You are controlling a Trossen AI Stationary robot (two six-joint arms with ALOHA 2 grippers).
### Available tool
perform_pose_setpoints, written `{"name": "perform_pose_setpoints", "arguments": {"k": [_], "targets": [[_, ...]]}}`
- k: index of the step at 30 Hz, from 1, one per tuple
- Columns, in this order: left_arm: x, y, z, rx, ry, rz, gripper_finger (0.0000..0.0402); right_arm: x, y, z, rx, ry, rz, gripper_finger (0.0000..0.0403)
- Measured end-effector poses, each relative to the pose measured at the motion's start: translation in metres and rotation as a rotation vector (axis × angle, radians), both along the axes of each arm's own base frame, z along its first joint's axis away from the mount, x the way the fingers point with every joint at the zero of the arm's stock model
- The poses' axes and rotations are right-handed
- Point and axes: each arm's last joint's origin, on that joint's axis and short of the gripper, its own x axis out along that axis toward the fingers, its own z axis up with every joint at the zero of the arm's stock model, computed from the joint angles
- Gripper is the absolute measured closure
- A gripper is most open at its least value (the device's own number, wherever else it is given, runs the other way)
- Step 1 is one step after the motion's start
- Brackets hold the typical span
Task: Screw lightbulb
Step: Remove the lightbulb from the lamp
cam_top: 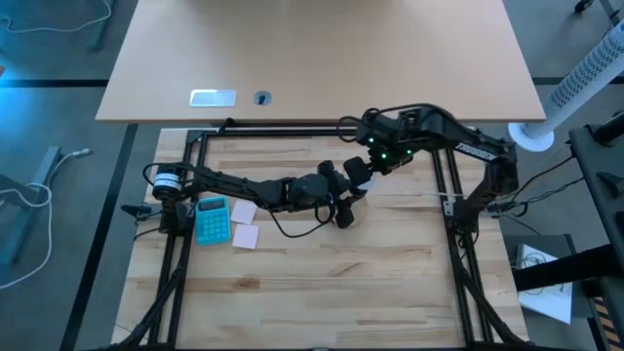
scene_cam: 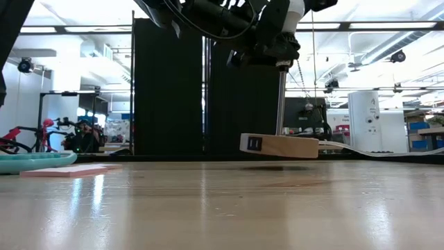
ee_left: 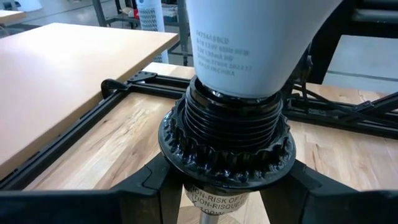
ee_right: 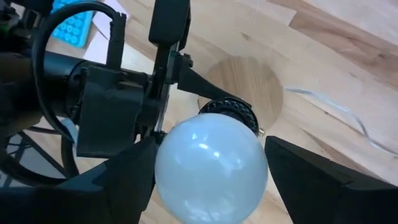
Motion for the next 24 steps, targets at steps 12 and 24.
{"name": "perform_pose_setpoints", "arguments": {"k": [12, 24], "targets": [[0.0002, 0.0008, -0.002, 0.002, 0.012, 0.0, 0.0242, 0.0068, -0.0002, -0.0077, 0.02, 0.039, 0.041, 0.0131], [0.0004, 0.0015, 0.0008, 0.001, -0.013, 0.006, 0.0242, 0.0007, 0.0, -0.0063, 0.01, 0.065, 0.055, 0.0059]]}}
